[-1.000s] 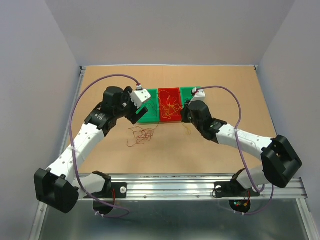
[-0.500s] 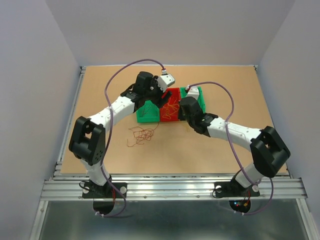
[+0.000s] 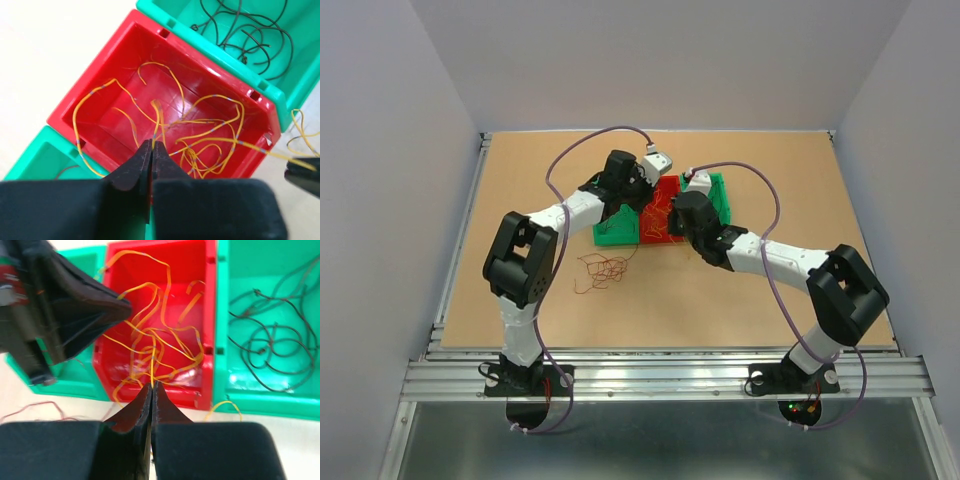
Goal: Untangle the cables
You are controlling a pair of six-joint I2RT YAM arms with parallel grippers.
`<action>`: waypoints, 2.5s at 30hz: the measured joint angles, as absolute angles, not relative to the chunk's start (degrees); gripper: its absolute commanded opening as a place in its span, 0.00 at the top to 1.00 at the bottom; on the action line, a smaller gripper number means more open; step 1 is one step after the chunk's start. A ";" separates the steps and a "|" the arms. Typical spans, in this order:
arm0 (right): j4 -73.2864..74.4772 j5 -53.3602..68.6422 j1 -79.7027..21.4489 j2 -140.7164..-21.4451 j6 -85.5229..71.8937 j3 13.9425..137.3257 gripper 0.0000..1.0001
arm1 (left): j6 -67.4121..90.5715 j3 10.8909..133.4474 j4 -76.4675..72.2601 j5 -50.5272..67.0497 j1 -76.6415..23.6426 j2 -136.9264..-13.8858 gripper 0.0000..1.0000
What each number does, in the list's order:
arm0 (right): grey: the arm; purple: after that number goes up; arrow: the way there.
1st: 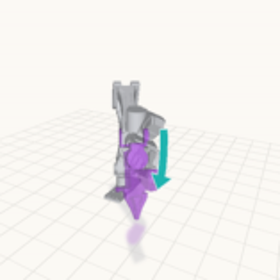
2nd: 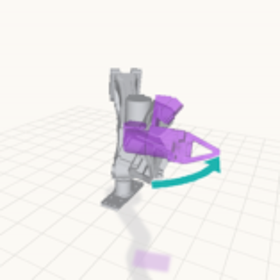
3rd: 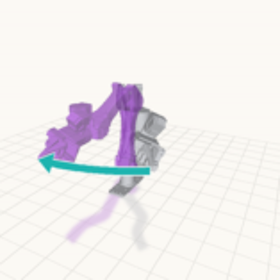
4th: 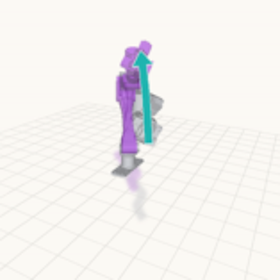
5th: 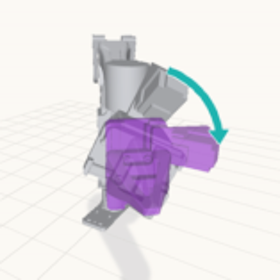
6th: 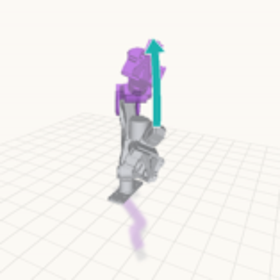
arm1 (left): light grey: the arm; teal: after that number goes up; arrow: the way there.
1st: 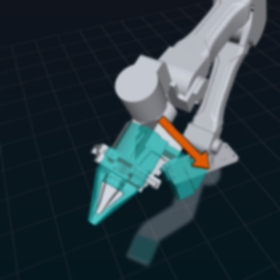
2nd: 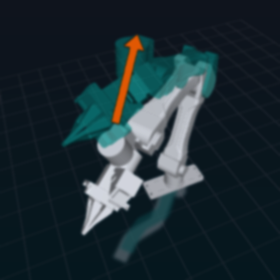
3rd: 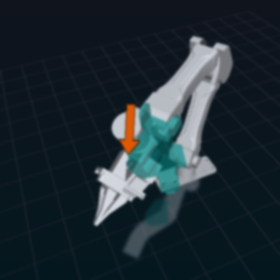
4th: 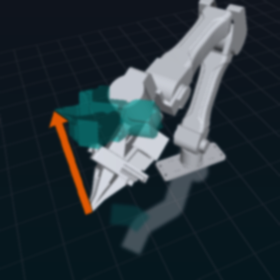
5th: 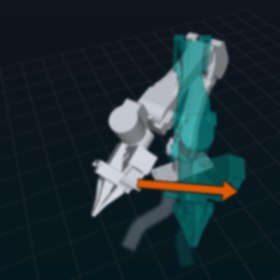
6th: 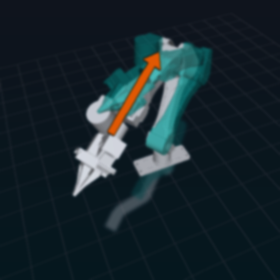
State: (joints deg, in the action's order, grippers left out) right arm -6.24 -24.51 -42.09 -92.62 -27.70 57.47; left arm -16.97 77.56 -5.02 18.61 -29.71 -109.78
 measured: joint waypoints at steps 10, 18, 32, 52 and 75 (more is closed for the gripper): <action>-14.15 -16.67 -42.09 -90.67 -25.23 54.28 0.32 | -16.84 78.04 -7.94 16.51 -29.52 -110.98 1.00; -6.26 -15.84 -42.09 -83.35 -21.89 53.23 0.23 | -16.86 78.04 -8.16 15.09 -29.52 -112.77 1.00; 3.53 -9.78 -42.09 -86.65 -16.91 48.51 0.00 | -17.02 78.04 -8.40 14.33 -29.52 -112.79 1.00; 2.11 -4.34 -42.09 -90.54 -13.08 49.69 0.99 | -17.02 78.02 -8.49 14.57 -29.52 -112.79 1.00; -8.54 -8.86 -34.20 -103.79 -19.81 65.01 0.99 | -15.14 77.25 -9.72 14.92 -29.50 -112.77 0.99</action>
State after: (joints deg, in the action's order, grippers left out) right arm -8.54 -8.86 -34.20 -103.79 -19.81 65.01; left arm -15.14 77.25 -9.72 14.92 -29.50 -112.77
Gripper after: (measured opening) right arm 0.035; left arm 0.025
